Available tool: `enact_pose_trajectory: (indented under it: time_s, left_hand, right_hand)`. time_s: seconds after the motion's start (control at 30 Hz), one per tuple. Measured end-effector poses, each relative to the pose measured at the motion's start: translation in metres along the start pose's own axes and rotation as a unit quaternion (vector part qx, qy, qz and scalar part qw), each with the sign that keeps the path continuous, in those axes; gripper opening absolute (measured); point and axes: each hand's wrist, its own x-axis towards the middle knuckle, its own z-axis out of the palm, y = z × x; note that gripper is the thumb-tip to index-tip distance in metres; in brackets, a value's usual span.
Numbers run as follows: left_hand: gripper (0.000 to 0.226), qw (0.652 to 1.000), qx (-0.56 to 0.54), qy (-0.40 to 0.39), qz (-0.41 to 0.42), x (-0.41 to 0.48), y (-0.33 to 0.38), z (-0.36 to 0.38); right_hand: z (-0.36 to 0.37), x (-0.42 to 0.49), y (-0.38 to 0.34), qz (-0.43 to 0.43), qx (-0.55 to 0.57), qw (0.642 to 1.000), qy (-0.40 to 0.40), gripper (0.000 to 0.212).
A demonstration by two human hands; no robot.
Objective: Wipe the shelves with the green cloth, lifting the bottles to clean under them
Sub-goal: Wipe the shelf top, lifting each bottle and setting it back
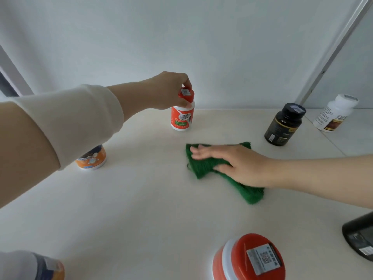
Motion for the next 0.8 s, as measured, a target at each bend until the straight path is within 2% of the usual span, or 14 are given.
enact_pose_trajectory:
  time_s: [0.07, 0.13, 0.17, 0.23, 0.33, 0.4, 0.47, 0.53, 0.67, 0.8]
  left_hand:
    - [0.041, 1.0, -0.001, -0.003, 0.004, 0.0, 0.003, 0.003]
    - [0.041, 1.0, -0.004, -0.003, 0.007, 0.0, 0.007, 0.004]
    - [0.041, 1.0, -0.006, -0.003, 0.008, 0.0, 0.009, 0.005]
    - [0.041, 1.0, -0.007, -0.003, 0.008, 0.001, 0.012, 0.007]
    - [0.041, 1.0, -0.011, -0.002, 0.0, 0.002, 0.013, 0.01]
    - [0.042, 1.0, -0.014, -0.003, -0.007, 0.002, 0.012, 0.01]
    - [0.043, 1.0, -0.014, -0.004, -0.008, 0.002, 0.012, 0.011]
    - [0.044, 1.0, -0.012, -0.003, -0.009, 0.003, 0.012, 0.012]
    - [0.049, 1.0, 0.012, -0.008, -0.008, 0.004, 0.013, 0.016]
    - [0.065, 0.999, 0.02, -0.007, -0.03, -0.007, 0.024, 0.018]
  right_hand:
    - [-0.005, -0.015, -0.006, -0.012, 0.027, 0.998, -0.06, 0.054]
    - [-0.015, -0.021, -0.011, 0.006, 0.037, 0.997, -0.067, 0.053]
    - [-0.021, -0.021, -0.011, 0.021, 0.032, 0.999, -0.029, 0.051]
    - [-0.027, -0.014, -0.007, 0.064, 0.022, 0.991, 0.116, 0.048]
    - [-0.029, 0.006, 0.006, 0.157, 0.027, 0.933, 0.324, 0.045]
    - [-0.031, 0.026, 0.016, 0.215, 0.052, 0.903, 0.369, 0.048]
    - [-0.031, 0.045, 0.025, 0.259, 0.031, 0.901, 0.347, 0.051]
    - [-0.025, 0.057, 0.029, 0.272, -0.01, 0.916, 0.293, 0.05]
    - [-0.006, 0.04, 0.021, 0.162, -0.025, 0.966, 0.199, 0.049]
    - [0.003, -0.008, 0.003, 0.068, 0.0, 0.993, 0.092, 0.049]
